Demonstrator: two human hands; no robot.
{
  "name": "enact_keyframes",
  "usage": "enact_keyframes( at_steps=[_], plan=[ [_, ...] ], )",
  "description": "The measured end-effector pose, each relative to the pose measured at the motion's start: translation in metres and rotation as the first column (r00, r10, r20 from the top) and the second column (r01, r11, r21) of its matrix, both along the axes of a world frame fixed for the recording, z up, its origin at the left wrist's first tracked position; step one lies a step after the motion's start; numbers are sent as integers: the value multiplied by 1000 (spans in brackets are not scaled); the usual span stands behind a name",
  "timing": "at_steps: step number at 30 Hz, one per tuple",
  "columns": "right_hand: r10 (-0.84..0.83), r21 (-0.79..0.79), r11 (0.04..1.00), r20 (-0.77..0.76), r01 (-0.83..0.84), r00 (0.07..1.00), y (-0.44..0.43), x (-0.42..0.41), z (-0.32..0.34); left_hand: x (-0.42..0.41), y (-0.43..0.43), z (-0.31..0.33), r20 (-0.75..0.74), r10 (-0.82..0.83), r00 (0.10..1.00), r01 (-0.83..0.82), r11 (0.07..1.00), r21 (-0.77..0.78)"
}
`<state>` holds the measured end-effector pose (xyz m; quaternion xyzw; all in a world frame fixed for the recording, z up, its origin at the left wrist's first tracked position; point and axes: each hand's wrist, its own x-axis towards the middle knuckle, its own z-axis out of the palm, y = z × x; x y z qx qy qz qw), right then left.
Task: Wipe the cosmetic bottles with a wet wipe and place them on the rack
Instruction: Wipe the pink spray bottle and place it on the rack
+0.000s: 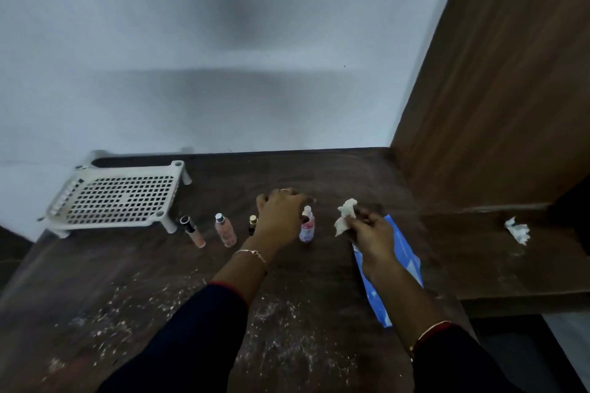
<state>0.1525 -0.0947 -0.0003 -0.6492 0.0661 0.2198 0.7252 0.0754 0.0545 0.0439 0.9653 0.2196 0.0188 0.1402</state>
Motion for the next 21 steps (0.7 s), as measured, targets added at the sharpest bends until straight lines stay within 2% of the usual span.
enact_keyframes(
  at_steps=[1, 3, 12, 14, 16, 21],
  plan=[
    [-6, -29, 1000, -9, 5, 1000, 0, 0, -4, 4, 0, -3, -70, -42, 997, 48, 995, 86],
    [11, -82, 997, -17, -12, 1000, -1, 0, -7, 9, -1, -9, -105, -63, 992, 78, 986, 146],
    [166, -182, 972, 68, -152, 984, -1, -9, -10, 4, -2, -22, 111, 5, 994, -7, 1000, 12],
    [202, -211, 962, 111, -176, 973, 0, -12, -9, -6, -4, -26, 209, 44, 977, -25, 996, -91],
    [242, -255, 947, 175, -194, 954, 2, -15, -6, -19, -7, -27, 295, 151, 943, -65, 957, -284],
    [273, -372, 919, 361, -131, 892, 7, -32, 0, -58, -11, -26, 325, 442, 836, -184, 784, -593]
  ],
)
